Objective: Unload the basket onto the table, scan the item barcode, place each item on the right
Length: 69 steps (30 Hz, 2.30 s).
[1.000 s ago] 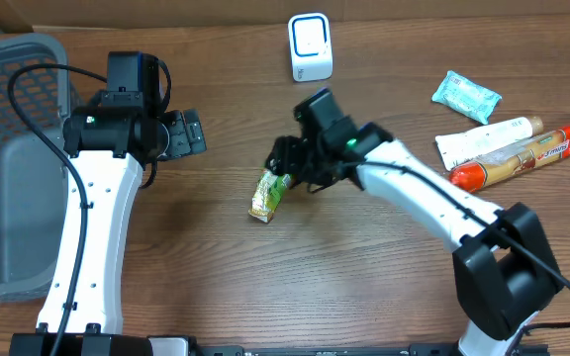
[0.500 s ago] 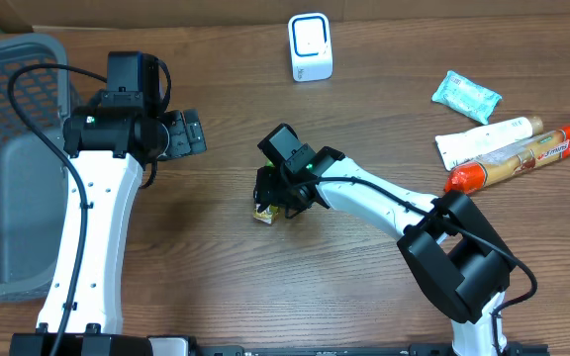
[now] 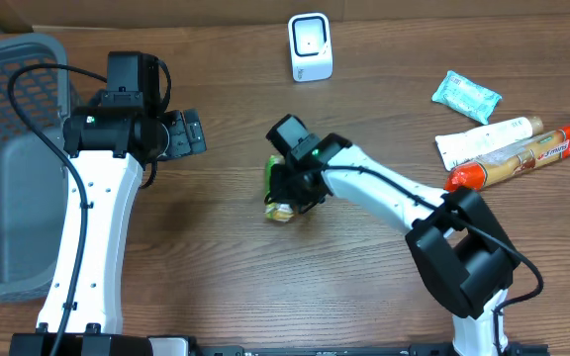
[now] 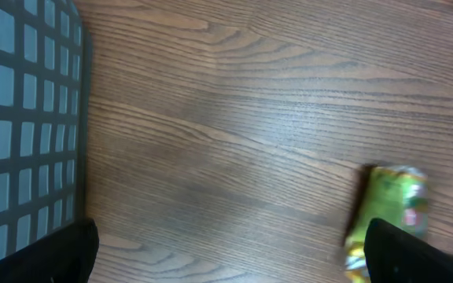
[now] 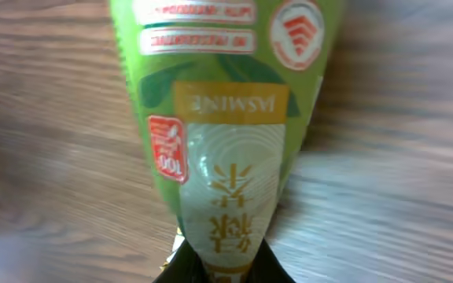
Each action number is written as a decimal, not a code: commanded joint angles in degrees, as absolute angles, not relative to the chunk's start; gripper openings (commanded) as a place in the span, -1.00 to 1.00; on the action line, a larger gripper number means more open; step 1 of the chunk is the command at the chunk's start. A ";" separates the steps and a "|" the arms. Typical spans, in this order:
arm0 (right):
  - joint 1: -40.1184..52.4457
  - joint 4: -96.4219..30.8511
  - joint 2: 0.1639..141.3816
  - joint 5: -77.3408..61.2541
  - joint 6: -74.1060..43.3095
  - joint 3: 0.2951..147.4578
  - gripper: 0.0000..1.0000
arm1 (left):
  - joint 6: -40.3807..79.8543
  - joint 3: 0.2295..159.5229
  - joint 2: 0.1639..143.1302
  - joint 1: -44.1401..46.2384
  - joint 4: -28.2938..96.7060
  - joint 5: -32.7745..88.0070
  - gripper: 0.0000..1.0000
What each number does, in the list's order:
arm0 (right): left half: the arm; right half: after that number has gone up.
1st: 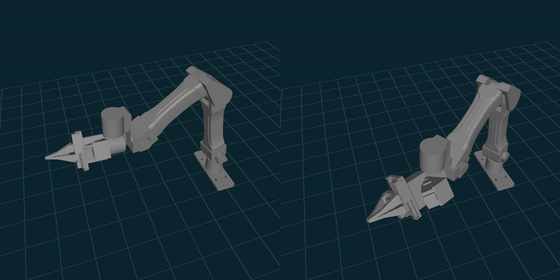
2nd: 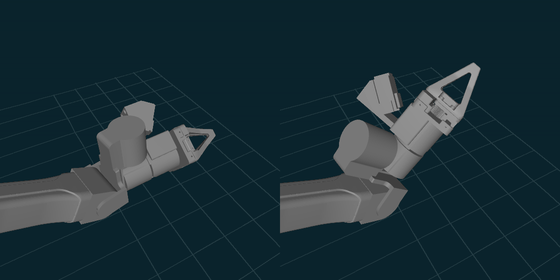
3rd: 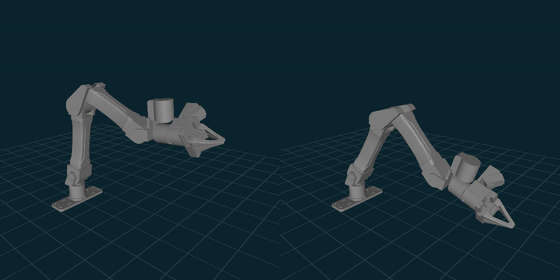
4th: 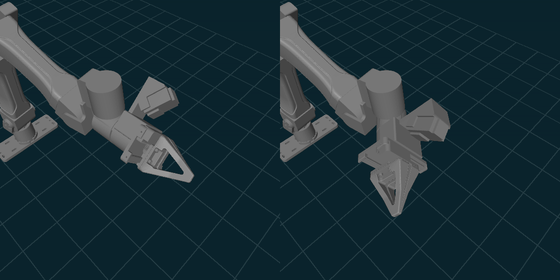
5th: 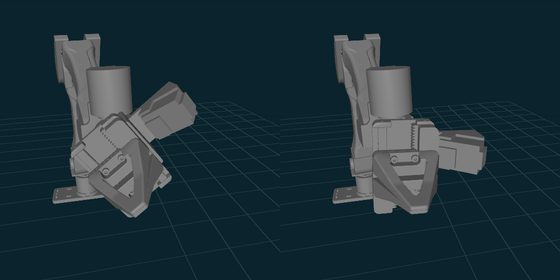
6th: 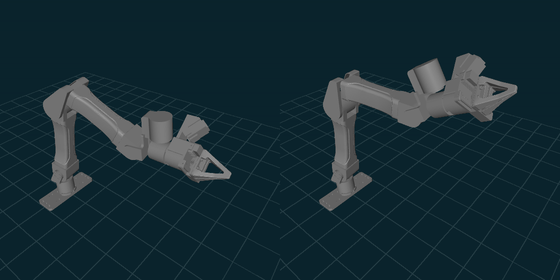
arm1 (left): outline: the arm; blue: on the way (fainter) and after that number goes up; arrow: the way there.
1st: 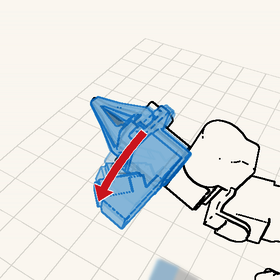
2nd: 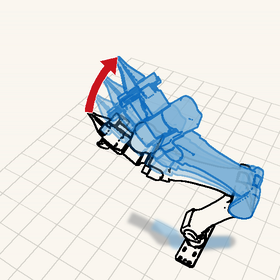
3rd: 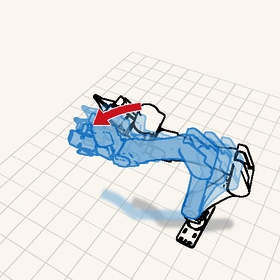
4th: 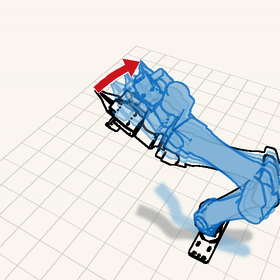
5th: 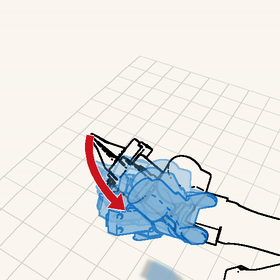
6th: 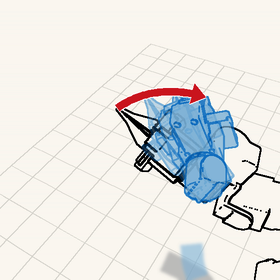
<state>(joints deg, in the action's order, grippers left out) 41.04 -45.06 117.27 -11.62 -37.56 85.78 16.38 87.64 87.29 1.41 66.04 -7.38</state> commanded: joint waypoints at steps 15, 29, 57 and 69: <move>45.69 -59.70 124.53 44.71 -14.92 93.27 -0.93 | 16.75 87.35 87.48 1.52 65.95 -7.90 0.99; 53.67 -61.52 126.06 39.68 -14.72 93.32 0.16 | 16.75 87.35 87.48 1.52 65.95 -7.90 0.99; 26.52 -62.96 111.02 -16.12 -1.06 95.77 0.54 | 16.75 87.35 87.48 1.52 65.95 -7.90 0.99; 23.38 -54.92 113.12 -22.59 13.67 83.33 0.74 | 16.75 87.35 87.48 1.52 65.95 -7.90 0.99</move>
